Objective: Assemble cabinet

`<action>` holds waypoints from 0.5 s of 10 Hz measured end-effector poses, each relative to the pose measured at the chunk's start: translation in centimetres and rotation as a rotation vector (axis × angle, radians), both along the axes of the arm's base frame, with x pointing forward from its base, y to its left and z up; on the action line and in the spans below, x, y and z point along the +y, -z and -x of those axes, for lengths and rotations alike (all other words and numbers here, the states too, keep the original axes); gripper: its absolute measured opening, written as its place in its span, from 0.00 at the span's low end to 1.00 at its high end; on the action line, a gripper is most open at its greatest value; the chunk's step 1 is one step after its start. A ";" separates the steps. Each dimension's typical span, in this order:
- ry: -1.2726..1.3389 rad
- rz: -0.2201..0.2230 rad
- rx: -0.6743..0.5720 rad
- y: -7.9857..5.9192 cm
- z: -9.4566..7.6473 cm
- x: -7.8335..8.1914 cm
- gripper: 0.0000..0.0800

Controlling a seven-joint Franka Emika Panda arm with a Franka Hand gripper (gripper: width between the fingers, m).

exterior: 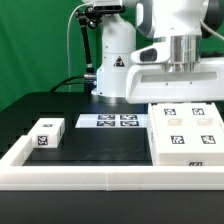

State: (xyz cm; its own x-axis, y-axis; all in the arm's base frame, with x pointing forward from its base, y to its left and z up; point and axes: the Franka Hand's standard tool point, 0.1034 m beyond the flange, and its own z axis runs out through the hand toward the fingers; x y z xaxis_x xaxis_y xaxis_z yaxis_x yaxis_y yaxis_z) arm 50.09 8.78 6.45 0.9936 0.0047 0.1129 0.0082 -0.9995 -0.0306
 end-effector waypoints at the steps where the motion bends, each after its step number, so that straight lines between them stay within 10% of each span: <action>1: -0.001 0.000 -0.001 0.4 0.1 0.0 0.00; 5: -0.004 0.001 0.004 0.5 0.1 0.0 0.00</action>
Offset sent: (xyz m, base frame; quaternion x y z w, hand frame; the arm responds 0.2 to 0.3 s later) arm 0.0000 0.0000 0.0000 0.0000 0.0000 0.0000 1.0000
